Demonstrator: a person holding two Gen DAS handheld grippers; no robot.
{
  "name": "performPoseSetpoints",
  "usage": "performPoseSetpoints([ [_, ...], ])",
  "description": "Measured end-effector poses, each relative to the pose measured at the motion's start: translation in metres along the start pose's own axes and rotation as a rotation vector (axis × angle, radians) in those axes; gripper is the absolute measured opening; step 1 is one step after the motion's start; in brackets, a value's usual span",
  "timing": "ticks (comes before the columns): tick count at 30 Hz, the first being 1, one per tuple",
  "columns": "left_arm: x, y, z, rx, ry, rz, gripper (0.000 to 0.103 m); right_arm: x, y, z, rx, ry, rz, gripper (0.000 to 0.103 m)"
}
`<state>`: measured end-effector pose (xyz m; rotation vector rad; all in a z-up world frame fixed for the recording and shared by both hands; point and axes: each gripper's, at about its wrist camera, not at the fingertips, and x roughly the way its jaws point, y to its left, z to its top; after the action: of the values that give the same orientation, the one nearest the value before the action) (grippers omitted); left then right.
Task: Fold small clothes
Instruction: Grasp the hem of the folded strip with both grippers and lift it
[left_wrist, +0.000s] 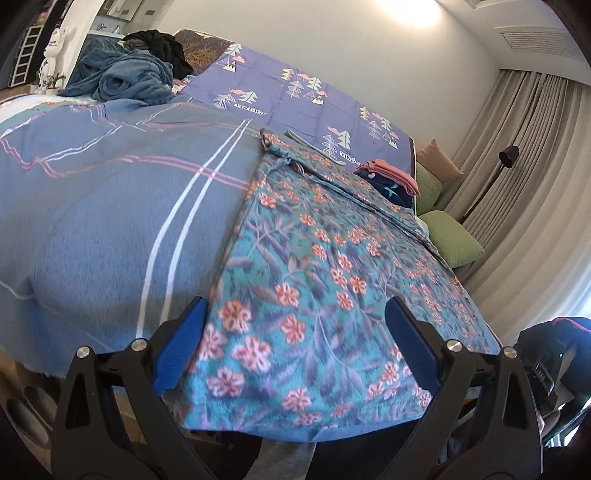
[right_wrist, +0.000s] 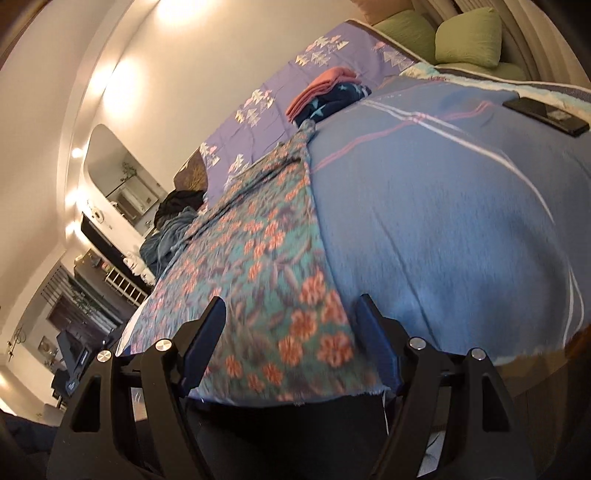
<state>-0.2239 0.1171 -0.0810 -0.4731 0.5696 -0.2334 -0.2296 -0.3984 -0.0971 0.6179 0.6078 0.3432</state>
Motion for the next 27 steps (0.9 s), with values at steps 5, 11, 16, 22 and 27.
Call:
performPoseSetpoints([
  [5,-0.001,0.002,-0.004,-0.013,0.015,0.01,0.091,0.001,-0.003,-0.008,0.008,0.021,0.035,0.074],
  [11,-0.007,0.005,-0.01,-0.025,0.028,0.039,0.075,0.003,-0.002,-0.012,0.012,0.026,0.071,0.072],
  [16,-0.015,0.016,-0.013,-0.069,0.031,0.041,0.056,0.001,-0.006,-0.014,0.03,0.028,0.074,0.052],
  [22,-0.02,0.029,-0.017,-0.108,0.036,0.036,0.047,-0.002,-0.011,-0.018,0.044,0.021,0.08,0.044],
  [27,-0.022,0.039,-0.022,-0.149,0.045,-0.001,0.045,-0.002,-0.014,-0.02,0.066,0.024,0.095,0.038],
])
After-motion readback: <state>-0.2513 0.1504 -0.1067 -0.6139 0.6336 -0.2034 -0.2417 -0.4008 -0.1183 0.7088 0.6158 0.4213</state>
